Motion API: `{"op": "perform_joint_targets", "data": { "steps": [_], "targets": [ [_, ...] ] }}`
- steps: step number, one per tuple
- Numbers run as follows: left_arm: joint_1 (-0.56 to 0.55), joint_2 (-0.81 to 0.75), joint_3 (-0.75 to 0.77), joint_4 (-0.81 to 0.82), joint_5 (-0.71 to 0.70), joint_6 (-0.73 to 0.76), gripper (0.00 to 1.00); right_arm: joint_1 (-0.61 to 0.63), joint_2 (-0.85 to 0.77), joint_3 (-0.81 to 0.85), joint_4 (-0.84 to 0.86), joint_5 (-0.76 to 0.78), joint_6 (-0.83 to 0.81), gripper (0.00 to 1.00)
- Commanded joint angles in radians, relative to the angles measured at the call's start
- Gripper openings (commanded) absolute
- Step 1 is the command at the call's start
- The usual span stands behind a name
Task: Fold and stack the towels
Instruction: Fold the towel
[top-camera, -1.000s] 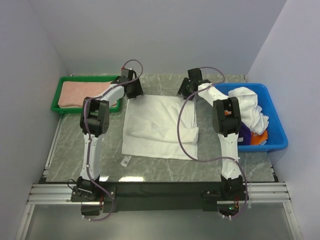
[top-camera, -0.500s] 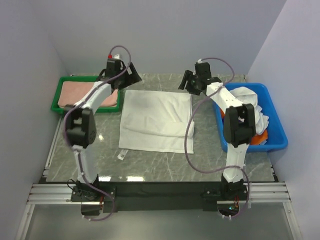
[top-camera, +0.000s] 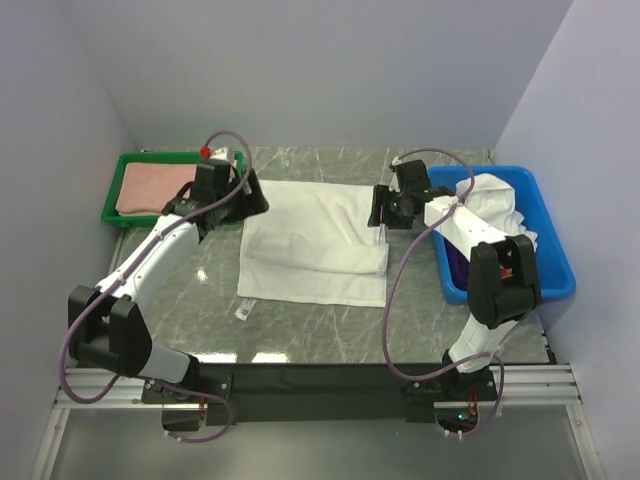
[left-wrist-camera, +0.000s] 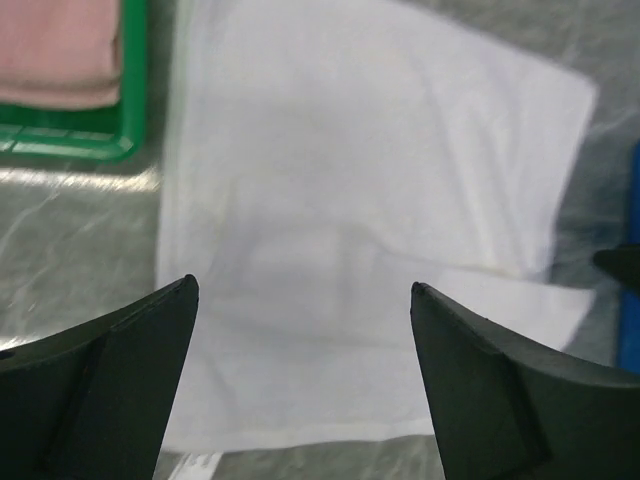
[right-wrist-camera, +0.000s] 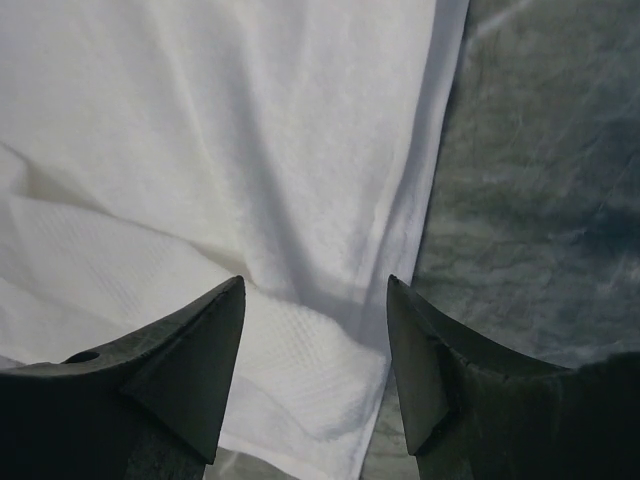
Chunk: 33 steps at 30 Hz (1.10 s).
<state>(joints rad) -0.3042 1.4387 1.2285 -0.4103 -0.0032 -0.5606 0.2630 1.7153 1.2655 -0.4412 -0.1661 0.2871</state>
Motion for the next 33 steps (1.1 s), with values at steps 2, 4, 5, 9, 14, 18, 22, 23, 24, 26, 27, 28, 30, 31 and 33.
{"op": "perform_joint_targets", "data": {
  "steps": [2, 4, 5, 9, 14, 18, 22, 23, 24, 26, 27, 28, 30, 31, 33],
  "targets": [
    [0.007, -0.187, -0.119, -0.016, -0.128, 0.1, 0.93, 0.001, 0.013, -0.017, -0.001, -0.012, -0.054, 0.68],
    [0.016, -0.249, -0.183, 0.001, -0.158, 0.129, 0.93, -0.001, 0.023, -0.018, -0.007, -0.018, -0.066, 0.69],
    [0.017, -0.267, -0.202, 0.005, -0.184, 0.137, 0.93, 0.001, 0.032, -0.017, -0.022, -0.026, -0.072, 0.69],
    [0.02, -0.337, -0.3, 0.039, -0.237, 0.146, 0.92, 0.005, 0.043, -0.047, -0.024, -0.032, -0.085, 0.69],
    [0.02, -0.374, -0.411, 0.111, -0.253, 0.143, 0.91, 0.03, 0.044, -0.066, -0.027, -0.061, -0.114, 0.65],
    [0.02, -0.368, -0.414, 0.114, -0.27, 0.149, 0.91, 0.054, 0.02, -0.09, -0.025, -0.084, -0.147, 0.56],
    [0.02, -0.383, -0.417, 0.122, -0.27, 0.151, 0.91, 0.1, -0.035, -0.143, -0.011, -0.056, -0.198, 0.47],
    [0.02, -0.385, -0.419, 0.12, -0.271, 0.149, 0.91, 0.111, -0.064, -0.155, -0.008, -0.038, -0.204, 0.45],
    [0.02, -0.386, -0.42, 0.119, -0.273, 0.151, 0.91, 0.134, -0.08, -0.181, -0.007, -0.029, -0.212, 0.41],
    [0.022, -0.394, -0.423, 0.117, -0.274, 0.149, 0.9, 0.159, -0.126, -0.208, -0.007, -0.003, -0.224, 0.4],
    [0.02, -0.396, -0.423, 0.119, -0.273, 0.149, 0.9, 0.172, -0.141, -0.234, -0.008, 0.005, -0.224, 0.39],
    [0.02, -0.4, -0.425, 0.117, -0.273, 0.149, 0.9, 0.2, -0.175, -0.248, -0.01, 0.013, -0.229, 0.4],
    [0.02, -0.402, -0.422, 0.117, -0.274, 0.151, 0.9, 0.232, -0.206, -0.29, -0.013, 0.062, -0.233, 0.33],
    [0.02, -0.402, -0.423, 0.114, -0.274, 0.151, 0.9, 0.269, -0.235, -0.304, -0.016, 0.072, -0.235, 0.33],
    [0.02, -0.402, -0.423, 0.113, -0.277, 0.148, 0.9, 0.301, -0.262, -0.347, -0.017, 0.117, -0.232, 0.32]
  ]
}}
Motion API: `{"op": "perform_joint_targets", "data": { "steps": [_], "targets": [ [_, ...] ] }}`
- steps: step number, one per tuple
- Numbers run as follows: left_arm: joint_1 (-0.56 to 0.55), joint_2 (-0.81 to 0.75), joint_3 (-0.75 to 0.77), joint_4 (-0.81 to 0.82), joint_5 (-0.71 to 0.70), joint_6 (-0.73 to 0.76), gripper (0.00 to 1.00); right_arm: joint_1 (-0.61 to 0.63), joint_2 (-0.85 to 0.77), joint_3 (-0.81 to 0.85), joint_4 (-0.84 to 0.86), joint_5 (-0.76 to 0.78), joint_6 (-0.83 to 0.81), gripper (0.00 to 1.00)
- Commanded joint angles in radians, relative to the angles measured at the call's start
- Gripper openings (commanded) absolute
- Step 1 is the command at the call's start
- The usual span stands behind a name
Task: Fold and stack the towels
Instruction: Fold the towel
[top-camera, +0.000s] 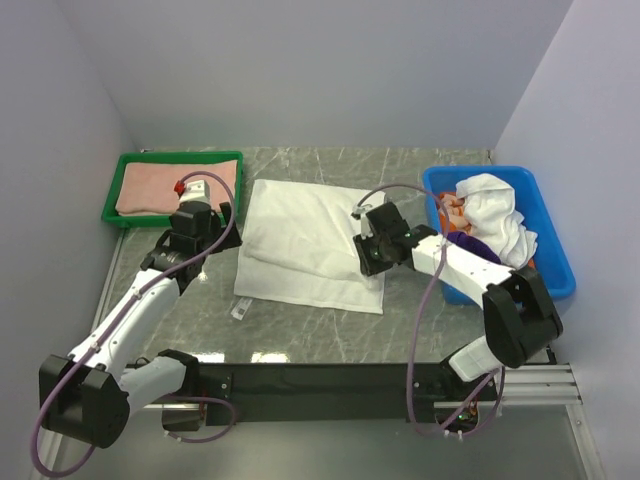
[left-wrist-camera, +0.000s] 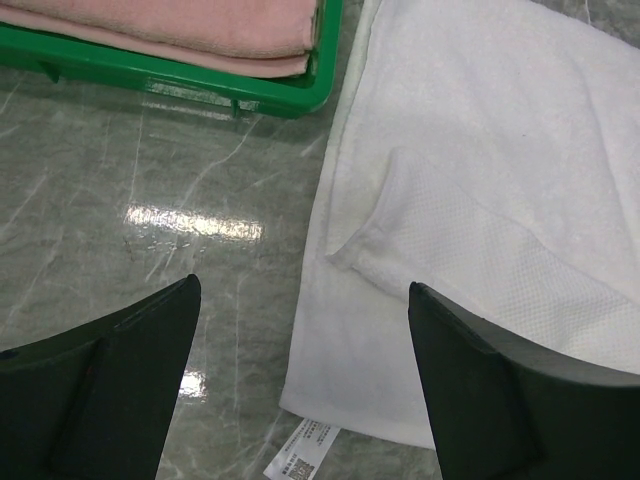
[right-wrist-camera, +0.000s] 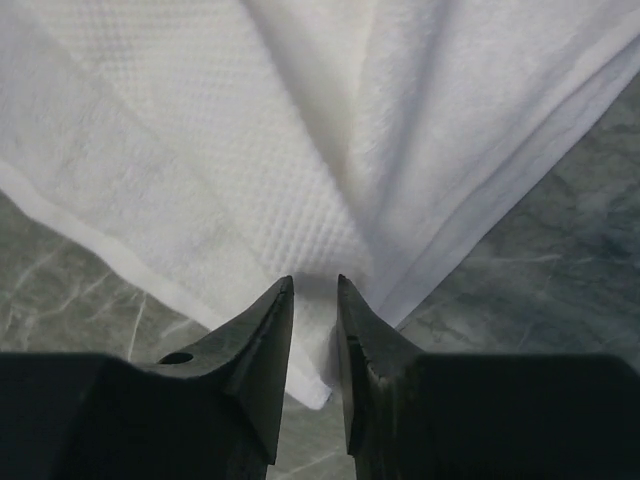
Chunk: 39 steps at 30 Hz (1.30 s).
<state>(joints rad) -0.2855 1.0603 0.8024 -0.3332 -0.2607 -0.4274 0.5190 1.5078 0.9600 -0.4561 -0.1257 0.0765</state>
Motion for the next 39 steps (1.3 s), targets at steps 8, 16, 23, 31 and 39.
{"op": "perform_joint_targets", "data": {
  "steps": [8, 16, 23, 31, 39],
  "targets": [
    [0.002, -0.034, 0.0, 0.034, -0.025, 0.016, 0.9, 0.151, -0.127, -0.089, -0.019, -0.021, 0.06, 0.15],
    [0.002, -0.052, -0.008, 0.025, -0.035, 0.021, 0.89, 0.179, -0.066, -0.171, -0.038, -0.065, 0.265, 0.27],
    [0.002, -0.053, -0.009, 0.022, -0.035, 0.021, 0.89, 0.196, -0.164, -0.23, -0.012, -0.057, 0.319, 0.4],
    [0.002, -0.045, 0.003, 0.014, -0.052, 0.009, 0.93, 0.213, -0.191, 0.038, 0.022, 0.011, 0.079, 0.8],
    [0.04, -0.071, 0.014, -0.023, -0.192, -0.037, 0.99, 0.202, 0.218, 0.436, 0.06, -0.034, -0.018, 0.89]
  ]
}}
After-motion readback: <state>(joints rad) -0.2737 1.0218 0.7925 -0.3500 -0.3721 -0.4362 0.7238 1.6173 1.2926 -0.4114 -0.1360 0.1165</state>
